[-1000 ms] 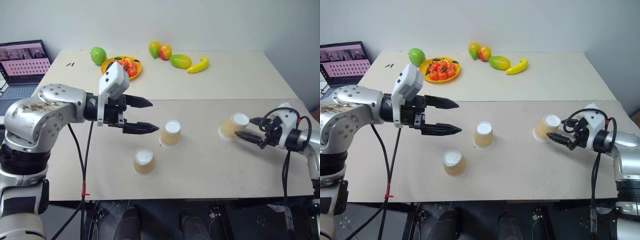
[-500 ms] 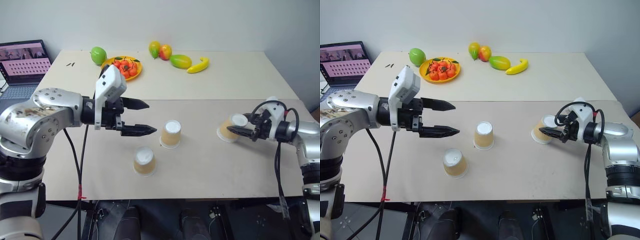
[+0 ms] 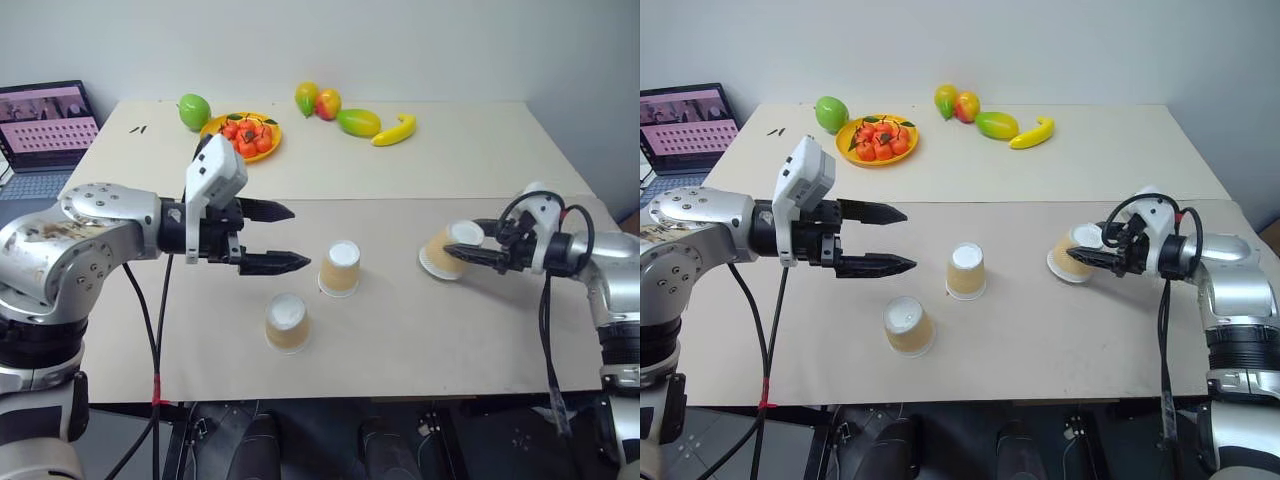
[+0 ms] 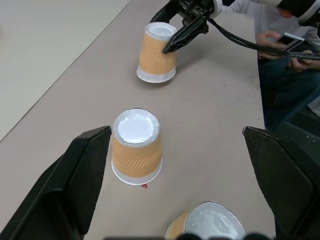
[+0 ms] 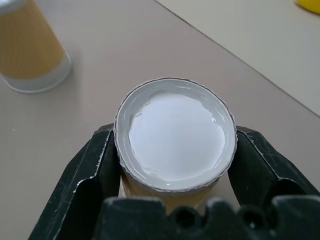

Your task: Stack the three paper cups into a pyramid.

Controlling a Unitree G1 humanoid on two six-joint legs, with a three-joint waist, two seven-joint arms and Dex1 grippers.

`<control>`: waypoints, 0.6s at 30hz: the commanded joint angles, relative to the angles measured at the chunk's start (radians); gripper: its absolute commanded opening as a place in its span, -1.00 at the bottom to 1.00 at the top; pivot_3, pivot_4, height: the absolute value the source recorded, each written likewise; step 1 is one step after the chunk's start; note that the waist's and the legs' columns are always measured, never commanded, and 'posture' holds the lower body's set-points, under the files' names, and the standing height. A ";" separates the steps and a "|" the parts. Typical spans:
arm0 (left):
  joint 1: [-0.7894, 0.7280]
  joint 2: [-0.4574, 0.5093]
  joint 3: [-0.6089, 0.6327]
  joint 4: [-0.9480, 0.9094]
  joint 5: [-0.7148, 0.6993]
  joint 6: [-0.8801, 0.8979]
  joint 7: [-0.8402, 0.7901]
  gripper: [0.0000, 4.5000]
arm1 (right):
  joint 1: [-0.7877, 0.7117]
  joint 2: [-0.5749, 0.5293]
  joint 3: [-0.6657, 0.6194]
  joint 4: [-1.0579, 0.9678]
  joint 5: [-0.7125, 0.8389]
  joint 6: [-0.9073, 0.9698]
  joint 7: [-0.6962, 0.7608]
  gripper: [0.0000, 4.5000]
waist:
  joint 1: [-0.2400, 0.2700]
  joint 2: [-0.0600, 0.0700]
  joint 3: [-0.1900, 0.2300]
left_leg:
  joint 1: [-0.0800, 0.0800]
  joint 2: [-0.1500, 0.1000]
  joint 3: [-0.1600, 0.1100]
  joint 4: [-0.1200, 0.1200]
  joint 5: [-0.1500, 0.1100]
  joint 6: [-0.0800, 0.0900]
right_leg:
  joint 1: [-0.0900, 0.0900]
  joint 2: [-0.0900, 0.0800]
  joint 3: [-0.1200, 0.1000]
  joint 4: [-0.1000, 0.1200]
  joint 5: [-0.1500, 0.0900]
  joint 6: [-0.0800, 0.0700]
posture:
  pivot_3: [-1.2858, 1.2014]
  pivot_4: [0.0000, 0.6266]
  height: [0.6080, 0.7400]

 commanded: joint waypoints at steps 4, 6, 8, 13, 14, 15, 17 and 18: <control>-0.015 0.005 0.008 -0.015 0.009 -0.026 -0.004 1.00 | 0.033 0.061 0.036 -0.086 0.026 0.045 -0.016 0.22 | 0.001 0.000 0.000 | 0.000 0.000 0.000 0.001 0.000 0.000 | 0.000 0.000 0.000 0.000 0.000 0.000 | 0.03 -0.52 0.88; -0.014 0.007 0.009 -0.016 0.010 -0.027 -0.004 1.00 | 0.029 0.073 0.048 -0.082 0.023 0.042 -0.017 0.22 | 0.001 0.000 0.000 | 0.000 0.000 0.000 0.001 0.000 0.000 | 0.000 0.000 0.000 0.000 0.000 0.000 | 0.03 -0.52 0.88; -0.011 0.010 0.013 -0.021 0.009 -0.025 -0.001 1.00 | 0.022 0.091 0.069 -0.072 0.018 0.035 -0.012 0.22 | 0.001 0.000 0.000 | 0.000 0.000 0.000 0.001 0.000 0.000 | 0.000 0.000 0.000 0.000 0.000 0.000 | 0.03 -0.52 0.88; -0.007 0.017 0.022 -0.029 0.006 -0.020 0.005 1.00 | 0.004 0.118 0.105 -0.049 0.004 0.017 -0.002 0.22 | -0.003 0.000 0.000 | 0.000 0.000 0.000 0.000 0.000 0.000 | 0.000 0.000 0.000 0.000 0.000 0.000 | 0.03 -0.52 0.88; -0.005 0.019 0.026 -0.032 0.004 -0.018 0.008 1.00 | -0.002 0.126 0.110 -0.047 0.004 0.017 0.001 0.22 | -0.004 0.000 0.000 | 0.000 0.000 0.000 0.000 0.000 0.000 | 0.000 0.000 0.000 0.000 0.000 0.000 | 0.03 -0.52 0.88; -0.003 0.021 0.028 -0.035 0.003 -0.016 0.010 1.00 | -0.009 0.135 0.117 -0.047 0.003 0.017 0.005 0.22 | -0.004 0.000 0.000 | 0.000 0.000 0.000 0.000 0.000 0.000 | 0.000 0.000 0.000 0.000 0.000 0.000 | 0.03 -0.52 0.88; -0.001 0.021 0.031 -0.038 0.001 -0.013 0.016 1.00 | -0.018 0.148 0.129 -0.047 0.001 0.017 0.015 0.22 | -0.004 0.000 0.000 | 0.000 0.000 0.000 0.001 0.000 0.000 | 0.000 0.000 0.000 0.000 0.000 0.000 | 0.03 -0.52 0.88; -0.001 0.021 0.032 -0.040 0.000 -0.012 0.018 1.00 | -0.019 0.153 0.135 -0.047 -0.002 0.016 0.016 0.22 | -0.004 0.000 0.000 | 0.000 0.000 0.000 0.000 0.000 0.000 | 0.000 0.000 0.000 0.000 0.000 0.000 | 0.03 -0.52 0.88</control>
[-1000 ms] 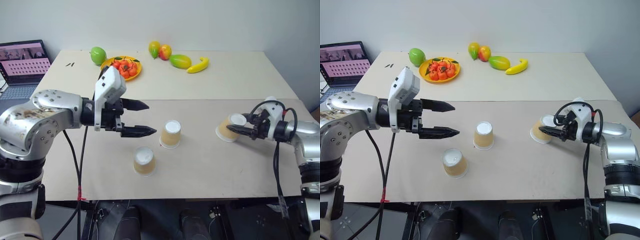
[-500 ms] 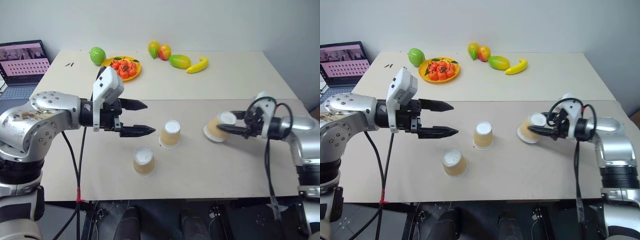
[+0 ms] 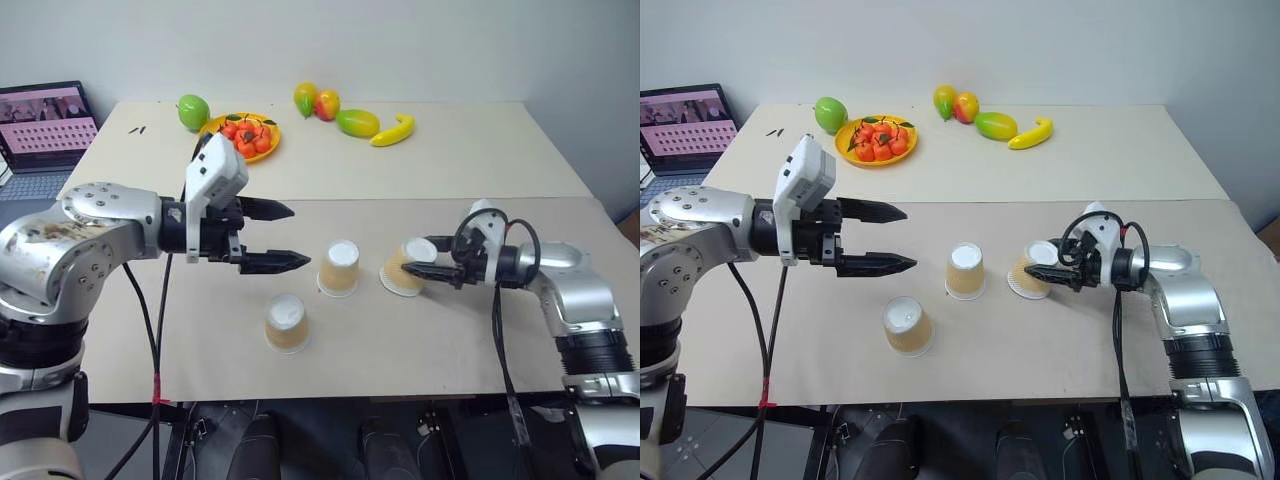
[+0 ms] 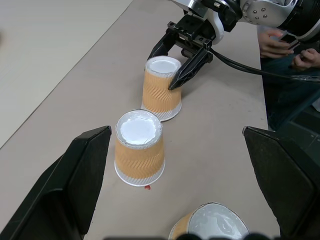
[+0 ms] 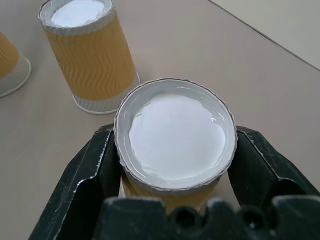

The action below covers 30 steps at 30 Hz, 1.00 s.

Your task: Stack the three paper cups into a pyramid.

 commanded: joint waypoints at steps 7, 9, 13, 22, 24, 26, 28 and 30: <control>-0.007 0.011 0.034 -0.038 -0.012 -0.005 0.024 1.00 | -0.004 0.055 0.073 -0.024 -0.009 -0.019 0.031 0.22 | 0.000 0.000 0.000 | 0.000 0.000 0.000 0.000 0.000 0.000 | 0.000 0.000 0.000 0.000 0.000 0.000 | 0.03 -0.52 0.88; -0.008 0.010 0.034 -0.039 -0.014 -0.004 0.026 1.00 | -0.005 0.059 0.081 -0.020 -0.014 -0.026 0.032 0.22 | 0.000 0.000 0.000 | 0.000 0.000 0.000 0.000 0.000 0.000 | 0.000 0.000 0.000 0.000 0.000 0.000 | 0.03 -0.52 0.88; -0.009 0.010 0.033 -0.040 -0.015 -0.004 0.030 1.00 | -0.008 0.062 0.092 -0.006 -0.026 -0.044 0.035 0.22 | 0.000 0.000 0.000 | 0.000 0.000 0.000 0.000 0.000 0.000 | 0.000 0.000 0.000 0.000 0.000 0.000 | 0.03 -0.52 0.88; -0.016 0.001 0.022 -0.048 -0.026 -0.001 0.045 1.00 | -0.041 0.098 0.112 0.031 -0.057 -0.068 0.010 0.22 | -0.003 -0.001 -0.001 | 0.001 0.000 0.000 0.000 0.000 0.000 | 0.001 0.000 0.000 0.000 0.000 0.000 | 0.03 -0.52 0.88; -0.018 -0.001 0.020 -0.046 -0.024 -0.002 0.046 1.00 | -0.048 0.105 0.112 0.040 -0.062 -0.073 0.007 0.22 | -0.003 -0.001 -0.001 | 0.001 0.000 0.000 0.000 0.000 0.000 | 0.001 0.000 0.000 0.000 0.000 0.000 | 0.03 -0.52 0.88; -0.020 -0.001 0.018 -0.045 -0.022 -0.003 0.047 1.00 | -0.052 0.109 0.112 0.045 -0.066 -0.078 0.006 0.22 | -0.003 -0.001 -0.001 | 0.001 0.000 0.000 0.000 0.000 0.000 | 0.001 0.000 0.000 0.000 0.000 0.000 | 0.03 -0.52 0.88; -0.022 -0.001 0.017 -0.043 -0.021 -0.004 0.046 1.00 | -0.054 0.110 0.110 0.047 -0.065 -0.075 0.008 0.67 | -0.003 -0.001 -0.001 | 0.001 0.000 0.000 0.000 0.000 0.000 | 0.001 0.000 0.000 0.000 0.000 0.000 | 0.03 -0.52 0.88; -0.023 0.000 0.015 -0.041 -0.018 -0.006 0.045 1.00 | -0.056 0.111 0.109 0.048 -0.066 -0.075 0.009 0.89 | -0.001 -0.001 0.000 | 0.001 0.000 0.000 0.000 0.000 0.000 | 0.001 0.000 0.000 0.000 0.000 0.000 | 0.03 -0.52 0.88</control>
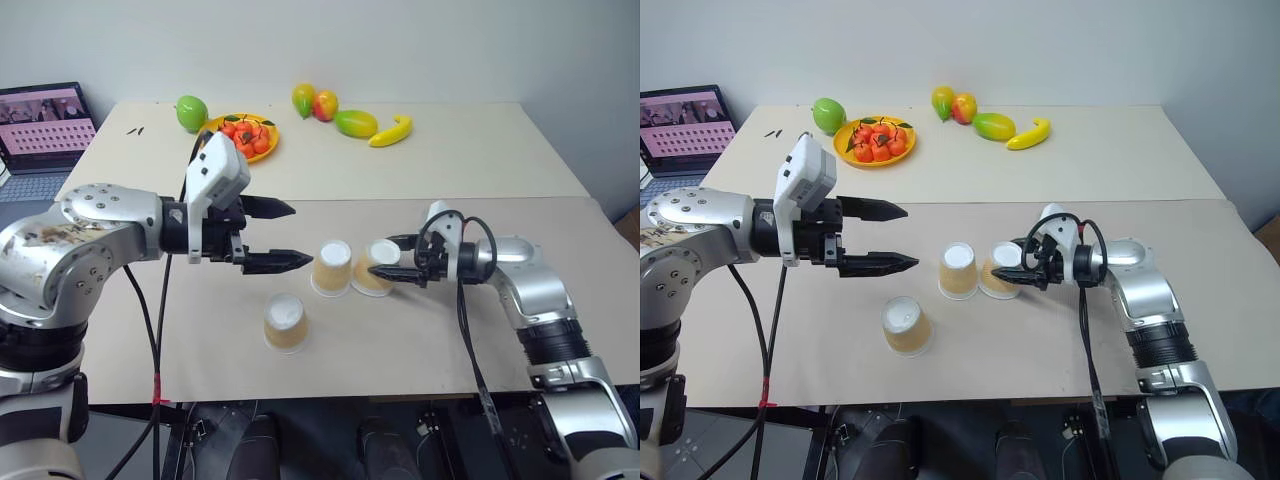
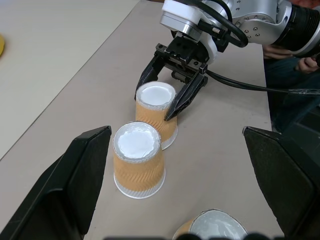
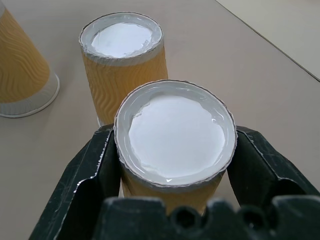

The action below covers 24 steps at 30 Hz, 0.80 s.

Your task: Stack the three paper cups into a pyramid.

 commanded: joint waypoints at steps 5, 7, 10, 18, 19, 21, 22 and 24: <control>-0.030 -0.003 0.002 -0.012 0.003 -0.013 0.001 1.00 | 0.006 -0.006 0.003 -0.005 -0.015 -0.018 -0.011 0.98 | 0.008 0.000 0.000 | -0.001 0.000 0.000 -0.001 0.000 0.000 | -0.001 0.000 0.000 0.000 0.000 0.000 | 0.03 -0.52 0.88; -0.034 -0.007 -0.002 -0.009 0.007 -0.016 -0.001 1.00 | 0.004 -0.009 -0.006 -0.014 -0.009 -0.010 -0.014 0.98 | 0.008 0.000 0.000 | -0.001 0.000 0.000 -0.001 0.000 0.000 | -0.001 0.000 0.000 0.000 0.000 0.000 | 0.03 -0.52 0.88; -0.039 -0.012 -0.008 -0.002 0.012 -0.023 -0.007 1.00 | 0.008 -0.022 -0.018 -0.039 0.005 0.009 -0.010 0.98 | 0.008 0.000 0.000 | -0.001 0.000 0.000 -0.001 0.000 0.000 | -0.001 0.000 0.000 0.000 0.000 0.000 | 0.03 -0.52 0.88; -0.059 -0.029 -0.029 0.021 0.031 -0.040 -0.022 1.00 | 0.036 -0.060 -0.038 -0.052 0.001 0.003 -0.016 0.98 | 0.008 0.000 0.000 | -0.001 0.000 0.000 -0.001 0.000 0.000 | -0.001 0.000 0.000 -0.001 0.000 0.000 | 0.03 -0.52 0.88; -0.061 -0.031 -0.031 0.023 0.033 -0.042 -0.023 1.00 | 0.038 -0.064 -0.044 -0.048 0.002 0.002 -0.017 0.98 | 0.008 0.000 0.000 | -0.001 0.000 0.000 -0.001 0.000 0.000 | -0.001 0.000 0.000 -0.001 0.000 0.000 | 0.03 -0.52 0.88; -0.063 -0.034 -0.034 0.026 0.036 -0.044 -0.026 1.00 | 0.042 -0.067 -0.057 -0.047 0.007 0.004 -0.021 0.98 | 0.008 0.000 0.000 | -0.001 0.000 0.000 -0.001 0.000 0.000 | -0.001 0.000 0.000 0.000 0.000 0.000 | 0.03 -0.52 0.88; -0.065 -0.037 -0.035 0.027 0.038 -0.046 -0.028 1.00 | 0.041 -0.069 -0.066 -0.045 0.012 0.008 -0.022 0.98 | 0.008 0.000 0.000 | -0.001 0.000 0.000 0.000 0.000 0.000 | -0.001 0.000 0.000 0.000 0.000 0.000 | 0.03 -0.52 0.88; -0.067 -0.041 -0.038 0.030 0.043 -0.048 -0.031 1.00 | 0.037 -0.074 -0.079 -0.044 0.021 0.015 -0.023 0.98 | 0.008 0.000 0.000 | -0.001 0.000 0.000 -0.001 0.000 0.000 | -0.001 0.000 0.000 0.000 0.000 0.000 | 0.03 -0.52 0.88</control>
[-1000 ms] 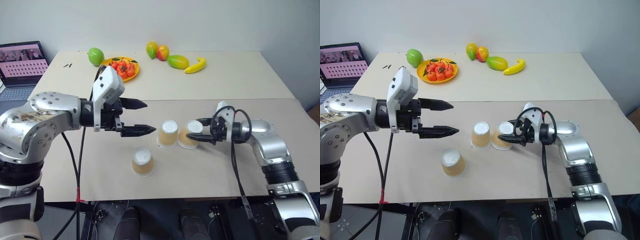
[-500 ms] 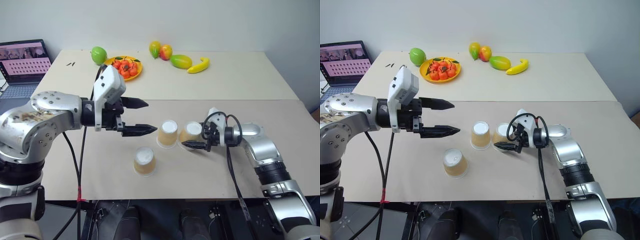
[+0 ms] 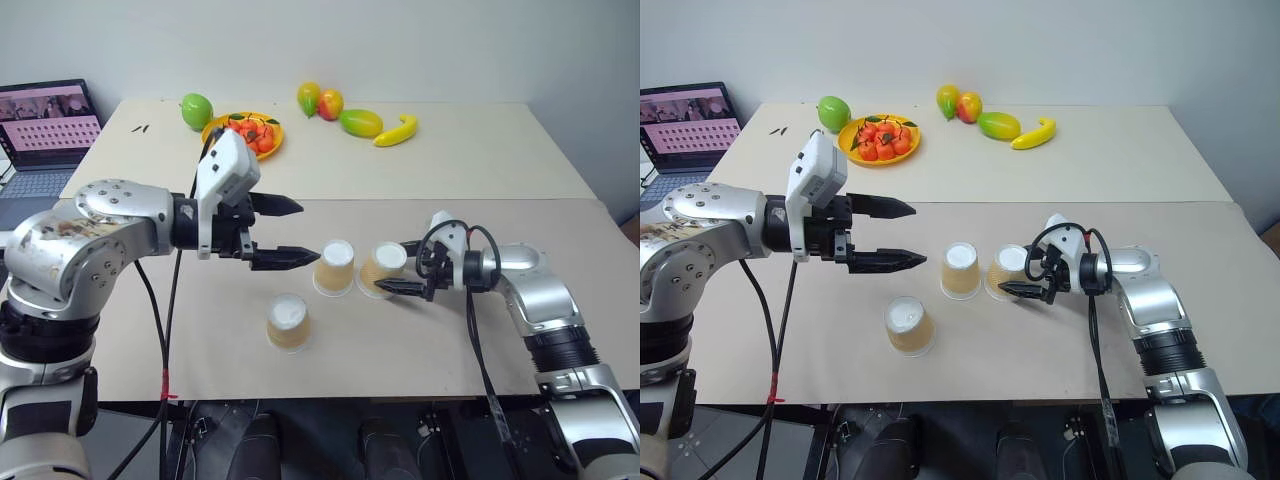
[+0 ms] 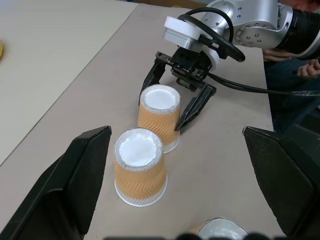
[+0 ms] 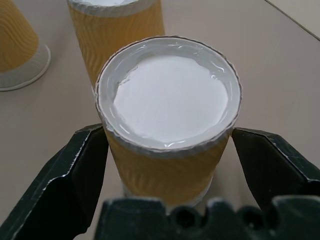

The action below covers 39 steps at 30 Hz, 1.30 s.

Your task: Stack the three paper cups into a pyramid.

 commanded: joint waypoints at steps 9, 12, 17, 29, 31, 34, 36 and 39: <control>-0.031 -0.013 -0.006 0.001 0.024 -0.032 -0.018 1.00 | -0.032 -0.056 -0.096 -0.089 0.088 0.077 0.002 0.98 | 0.000 0.000 0.000 | 0.000 0.000 0.000 0.000 0.000 0.000 | 0.000 0.000 0.000 0.000 0.000 0.000 | 0.03 -0.52 0.88; -0.032 -0.018 -0.011 0.003 0.029 -0.036 -0.019 1.00 | -0.032 -0.091 -0.117 -0.140 0.118 0.126 0.014 0.98 | 0.001 0.000 0.000 | 0.000 0.000 0.000 0.000 0.000 0.000 | 0.000 0.000 0.000 0.000 0.000 0.000 | 0.03 -0.52 0.88; -0.032 -0.017 -0.014 0.007 0.035 -0.041 -0.022 1.00 | -0.009 -0.206 -0.146 -0.166 0.158 0.184 0.083 0.98 | 0.004 0.000 0.000 | 0.000 0.000 0.000 0.000 0.000 0.000 | 0.000 0.000 0.000 0.000 0.000 0.000 | 0.03 -0.52 0.88; -0.044 -0.019 -0.015 0.011 0.049 -0.044 -0.029 1.00 | -0.077 -0.164 -0.068 0.146 -0.006 -0.068 0.035 0.98 | -0.004 0.000 0.000 | 0.000 0.000 0.000 0.000 0.000 0.000 | 0.000 0.000 0.000 0.000 0.000 0.000 | 0.03 -0.52 0.88; -0.043 -0.016 -0.011 0.007 0.047 -0.039 -0.026 1.00 | -0.099 -0.140 -0.056 0.197 -0.025 -0.101 0.030 0.98 | -0.004 0.000 0.000 | 0.000 0.000 0.000 0.000 0.000 0.000 | 0.000 0.000 0.000 -0.001 0.000 0.000 | 0.03 -0.52 0.88; -0.036 -0.006 0.000 -0.006 0.043 -0.028 -0.017 1.00 | -0.138 -0.110 -0.038 0.276 -0.055 -0.151 0.029 0.98 | -0.002 0.000 0.000 | 0.000 0.000 0.000 0.000 0.000 0.000 | 0.000 0.000 0.000 0.000 0.000 0.000 | 0.03 -0.52 0.88; -0.031 -0.003 0.006 -0.015 0.037 -0.020 -0.009 1.00 | -0.163 -0.092 -0.029 0.322 -0.070 -0.180 0.029 0.98 | -0.002 0.000 0.000 | 0.000 0.000 0.000 0.000 0.000 0.000 | 0.000 0.000 0.000 0.000 0.000 0.000 | 0.03 -0.52 0.88; -0.024 -0.001 0.013 -0.027 0.026 -0.011 0.001 1.00 | -0.188 -0.075 -0.025 0.366 -0.085 -0.209 0.032 0.98 | -0.002 0.000 0.000 | 0.000 0.000 0.000 -0.001 0.000 0.000 | 0.000 0.000 0.000 -0.001 0.000 0.000 | 0.03 -0.52 0.88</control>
